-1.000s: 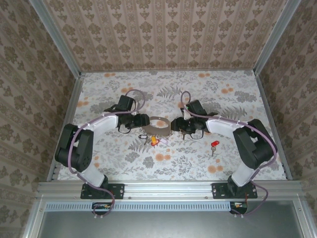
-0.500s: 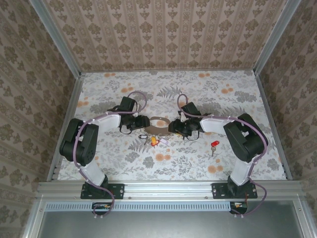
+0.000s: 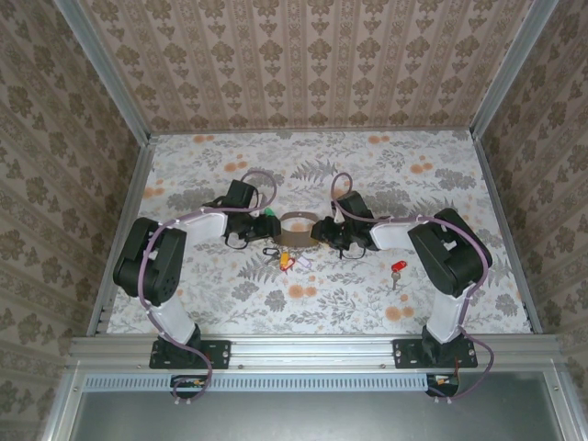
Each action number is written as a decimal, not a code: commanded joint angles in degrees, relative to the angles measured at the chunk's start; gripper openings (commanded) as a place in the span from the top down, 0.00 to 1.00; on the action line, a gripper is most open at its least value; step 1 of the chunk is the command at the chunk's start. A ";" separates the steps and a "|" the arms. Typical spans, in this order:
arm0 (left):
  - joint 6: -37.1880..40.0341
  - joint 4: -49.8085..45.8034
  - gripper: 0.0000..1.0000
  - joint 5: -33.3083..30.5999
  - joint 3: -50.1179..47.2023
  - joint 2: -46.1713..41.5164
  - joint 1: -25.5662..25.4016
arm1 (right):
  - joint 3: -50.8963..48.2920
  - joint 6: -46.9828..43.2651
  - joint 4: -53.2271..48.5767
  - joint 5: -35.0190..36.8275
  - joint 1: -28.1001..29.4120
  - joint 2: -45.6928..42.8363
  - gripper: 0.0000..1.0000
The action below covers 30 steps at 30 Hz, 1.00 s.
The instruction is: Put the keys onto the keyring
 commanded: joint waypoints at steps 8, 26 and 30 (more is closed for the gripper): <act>-1.74 -4.16 0.33 -9.05 -3.33 -10.92 0.66 | 0.42 -11.65 -1.73 1.78 -0.72 -7.46 0.93; 22.28 0.96 0.00 8.82 0.41 -41.28 10.54 | 20.35 -49.54 -20.08 -32.78 -10.08 -20.45 0.96; 24.53 -13.01 0.02 22.31 15.14 -30.75 12.49 | 24.59 -51.67 -22.80 -37.24 -10.89 -17.13 0.98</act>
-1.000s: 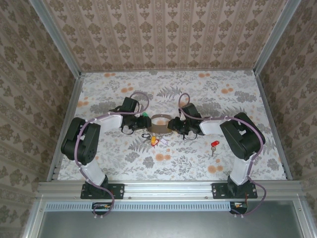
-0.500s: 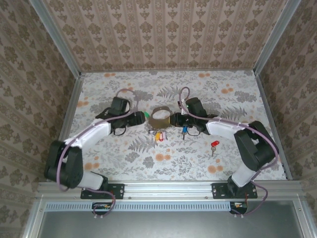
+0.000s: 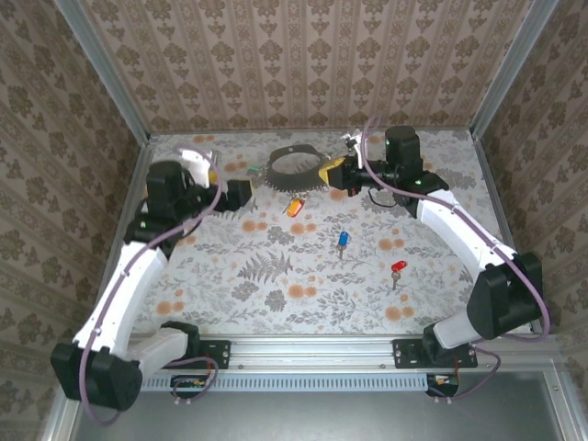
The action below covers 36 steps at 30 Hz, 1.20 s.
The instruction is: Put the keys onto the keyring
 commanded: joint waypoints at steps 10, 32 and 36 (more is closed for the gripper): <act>9.08 -12.70 0.09 30.68 17.06 14.05 1.78 | 12.09 -12.85 -14.76 -16.50 -0.14 8.43 0.98; 18.15 -26.10 0.53 38.99 28.56 26.41 -3.65 | 17.75 -17.52 -21.00 -21.26 -0.34 13.07 0.96; 23.13 -32.16 0.59 39.36 31.64 28.29 -4.63 | 18.48 -17.14 -21.24 -21.85 -0.34 13.47 0.95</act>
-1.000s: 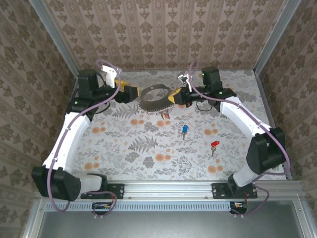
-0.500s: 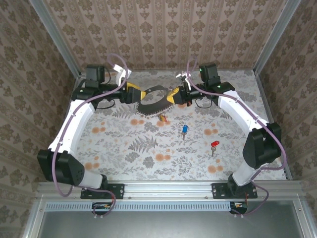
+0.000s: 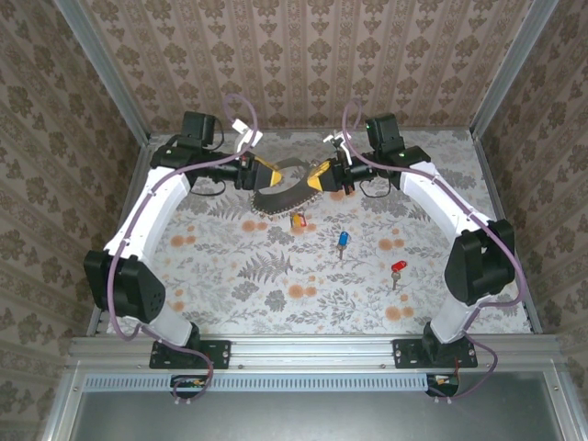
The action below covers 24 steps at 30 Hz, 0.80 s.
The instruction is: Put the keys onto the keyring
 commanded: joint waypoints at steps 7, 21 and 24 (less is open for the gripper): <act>8.98 -11.65 0.92 1.73 4.85 1.93 -1.26 | 3.00 -0.88 -1.31 -2.97 -0.36 -0.04 0.94; -11.59 19.18 1.00 -5.09 -8.99 -11.05 -3.07 | -19.75 18.31 16.44 31.57 -6.60 -23.42 0.35; -13.71 23.75 1.00 -7.64 -11.61 -12.99 -5.00 | -30.10 21.83 26.22 37.67 -6.58 -32.75 0.30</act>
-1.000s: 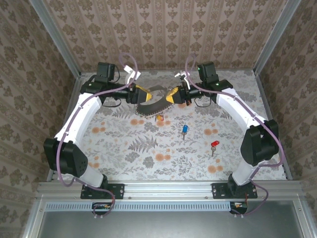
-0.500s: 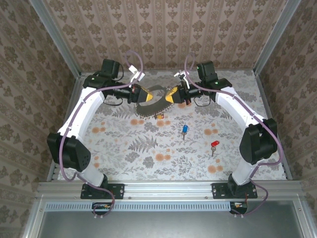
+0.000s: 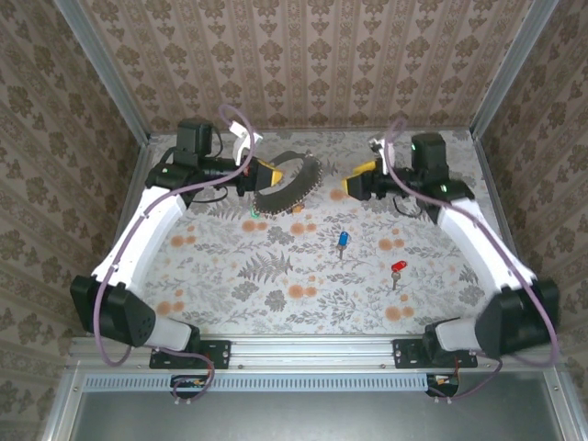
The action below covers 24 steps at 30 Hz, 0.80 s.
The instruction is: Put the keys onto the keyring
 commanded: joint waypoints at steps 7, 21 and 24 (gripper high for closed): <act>-11.29 20.50 1.00 -6.37 -6.29 -4.65 -4.34 | -19.81 -1.12 26.28 8.36 7.01 -16.34 0.49; -17.92 29.28 1.00 -8.16 -8.10 -6.94 -8.12 | -31.50 -15.14 55.42 36.91 32.09 -9.28 0.76; -18.47 29.85 1.00 -7.97 -8.06 -7.14 -8.26 | -31.24 -15.00 57.52 37.53 33.03 -6.19 0.74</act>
